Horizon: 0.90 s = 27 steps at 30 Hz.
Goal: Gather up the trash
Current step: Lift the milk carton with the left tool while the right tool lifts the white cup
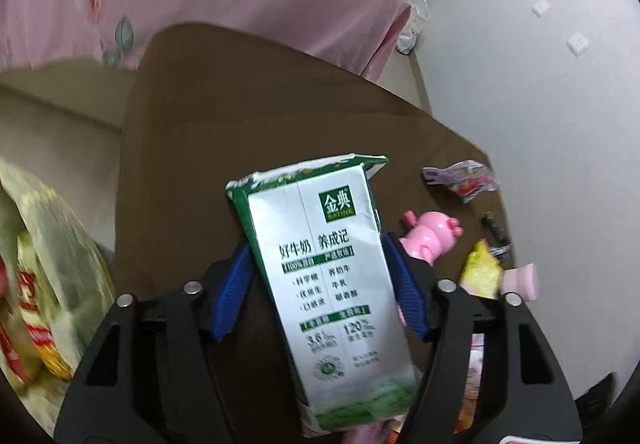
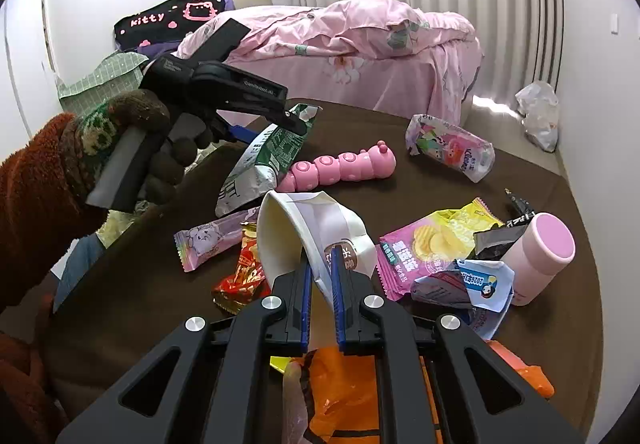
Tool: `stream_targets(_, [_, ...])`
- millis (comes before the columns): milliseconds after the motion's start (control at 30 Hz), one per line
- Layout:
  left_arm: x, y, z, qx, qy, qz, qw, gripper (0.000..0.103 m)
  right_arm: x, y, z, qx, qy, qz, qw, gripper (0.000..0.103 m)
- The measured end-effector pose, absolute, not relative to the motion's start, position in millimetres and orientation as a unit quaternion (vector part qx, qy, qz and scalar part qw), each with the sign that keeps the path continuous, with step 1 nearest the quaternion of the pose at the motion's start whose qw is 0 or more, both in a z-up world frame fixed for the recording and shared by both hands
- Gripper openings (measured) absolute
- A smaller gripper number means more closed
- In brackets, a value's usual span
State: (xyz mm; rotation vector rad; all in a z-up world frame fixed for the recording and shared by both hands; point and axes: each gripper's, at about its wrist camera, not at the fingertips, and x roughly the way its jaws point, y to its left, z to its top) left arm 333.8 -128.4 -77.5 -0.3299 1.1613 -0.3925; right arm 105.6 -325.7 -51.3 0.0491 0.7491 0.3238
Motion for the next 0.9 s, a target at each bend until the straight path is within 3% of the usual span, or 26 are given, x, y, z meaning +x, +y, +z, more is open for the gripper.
stream_targets(133, [308,-117,-54,-0.167,0.507,-0.201,0.822,0.052,102,-325,-45,0.030,0.353,0.156,0.922,0.008])
stream_targets(500, [180,-96,15,-0.105,0.340,-0.225,0.907,0.051,86,-324,-5,0.067,0.323,0.154,0.931,0.005])
stream_targets(667, [153,-91,10,-0.120,0.344,-0.237,0.901,0.051,81,-324,-14,0.093,0.346,0.153,0.921,0.006])
stream_targets(700, [148,-90,8,-0.122,0.345,-0.239,0.899,0.051,77,-325,-16,0.093,0.347,0.145,0.922,0.009])
stream_targets(800, [134,-92,4,-0.117,0.339,-0.236,0.903,0.051,63,-324,-19,0.080,0.338,0.138,0.928,0.052])
stream_targets(900, [124,-92,0,-0.112,0.337,-0.230,0.906,0.051,48,-318,-25,0.053,0.350,0.136,0.925,0.052])
